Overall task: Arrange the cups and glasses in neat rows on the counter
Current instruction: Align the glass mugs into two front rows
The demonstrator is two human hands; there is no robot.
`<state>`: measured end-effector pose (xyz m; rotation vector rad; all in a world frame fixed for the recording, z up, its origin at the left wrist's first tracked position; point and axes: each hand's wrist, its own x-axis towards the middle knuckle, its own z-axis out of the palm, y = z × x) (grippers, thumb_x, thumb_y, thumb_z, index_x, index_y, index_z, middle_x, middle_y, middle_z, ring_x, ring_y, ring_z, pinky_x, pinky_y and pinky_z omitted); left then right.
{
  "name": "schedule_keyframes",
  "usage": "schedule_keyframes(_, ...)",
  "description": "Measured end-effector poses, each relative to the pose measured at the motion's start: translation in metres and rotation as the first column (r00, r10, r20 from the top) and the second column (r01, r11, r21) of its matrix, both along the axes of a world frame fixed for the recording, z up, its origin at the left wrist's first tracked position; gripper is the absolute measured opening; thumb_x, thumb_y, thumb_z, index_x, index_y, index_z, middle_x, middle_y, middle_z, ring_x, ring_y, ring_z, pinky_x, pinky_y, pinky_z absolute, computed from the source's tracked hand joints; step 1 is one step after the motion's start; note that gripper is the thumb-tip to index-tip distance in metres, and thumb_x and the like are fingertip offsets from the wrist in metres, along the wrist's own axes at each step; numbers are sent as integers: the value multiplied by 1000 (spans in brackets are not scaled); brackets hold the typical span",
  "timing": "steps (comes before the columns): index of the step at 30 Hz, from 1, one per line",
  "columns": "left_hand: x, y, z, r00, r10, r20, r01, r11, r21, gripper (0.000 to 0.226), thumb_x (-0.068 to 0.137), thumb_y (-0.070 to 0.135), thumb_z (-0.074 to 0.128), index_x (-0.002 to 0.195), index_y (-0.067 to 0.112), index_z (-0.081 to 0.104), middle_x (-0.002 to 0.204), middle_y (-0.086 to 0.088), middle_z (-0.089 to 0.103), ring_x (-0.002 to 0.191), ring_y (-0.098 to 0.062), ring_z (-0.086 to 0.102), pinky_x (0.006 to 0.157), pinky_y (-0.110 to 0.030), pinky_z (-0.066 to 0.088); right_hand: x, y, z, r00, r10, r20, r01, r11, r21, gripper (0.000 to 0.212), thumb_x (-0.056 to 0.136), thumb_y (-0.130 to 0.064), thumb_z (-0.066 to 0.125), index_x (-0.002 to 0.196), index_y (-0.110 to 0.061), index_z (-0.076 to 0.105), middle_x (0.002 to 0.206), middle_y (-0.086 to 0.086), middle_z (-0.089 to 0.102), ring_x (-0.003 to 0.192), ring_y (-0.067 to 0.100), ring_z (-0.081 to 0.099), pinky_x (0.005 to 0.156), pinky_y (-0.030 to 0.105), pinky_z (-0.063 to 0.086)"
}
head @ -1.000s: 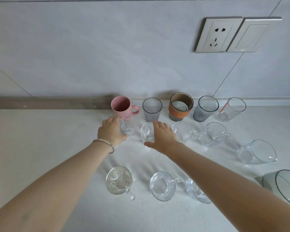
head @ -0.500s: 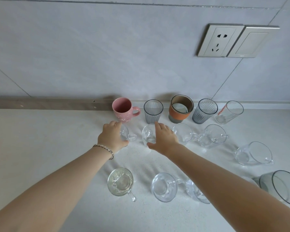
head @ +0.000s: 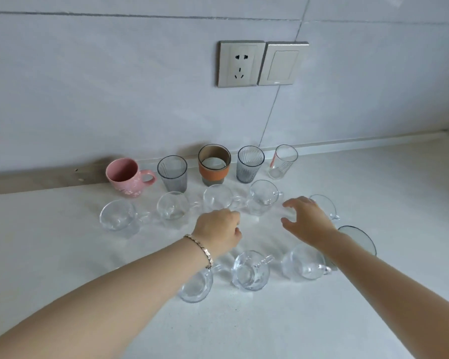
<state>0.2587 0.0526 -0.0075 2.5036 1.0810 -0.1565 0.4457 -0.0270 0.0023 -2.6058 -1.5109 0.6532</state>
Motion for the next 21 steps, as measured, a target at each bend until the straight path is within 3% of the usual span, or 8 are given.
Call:
schedule_keyframes(5, 53, -20, -10, 986, 122, -115, -132, 987, -86, 27, 91, 23, 43, 112, 12, 57, 117, -4, 63, 109, -26, 58, 89, -32, 44, 79, -13, -6, 992, -53, 111, 69, 987, -144, 75, 81, -38, 66, 144, -20, 30, 146, 10, 31, 133, 30, 34, 106, 38, 36)
schedule_keyframes(8, 66, -23, -15, 963, 231, -138, -244, 966, -84, 25, 90, 22, 43, 107, 13, 58, 113, -2, 64, 107, -25, 59, 84, -31, 43, 104, -6, -13, 999, -25, 41, 34, 971, -237, 92, 74, -47, 72, 147, -23, 20, 143, 11, 32, 127, 34, 44, 100, 39, 42)
schedule_keyframes(13, 63, -15, -15, 888, 434, -149, -452, 885, -116, 15, 87, 21, 44, 93, 19, 58, 104, 1, 65, 100, -22, 61, 73, -26, 38, 116, 11, -26, 997, 67, -49, -78, 957, -281, 86, 70, -38, 75, 141, -27, 28, 130, 8, 39, 112, 31, 56, 87, 34, 47)
schedule_keyframes(21, 44, -11, -20, 782, 603, -158, -621, 775, -117, 9, 86, 21, 46, 83, 25, 53, 105, 2, 67, 85, -16, 52, 73, -25, 38, 139, 54, -27, 960, 269, -76, -279, 936, -214, 95, 69, -23, 74, 147, -36, 21, 140, 5, 29, 124, 28, 44, 96, 37, 45)
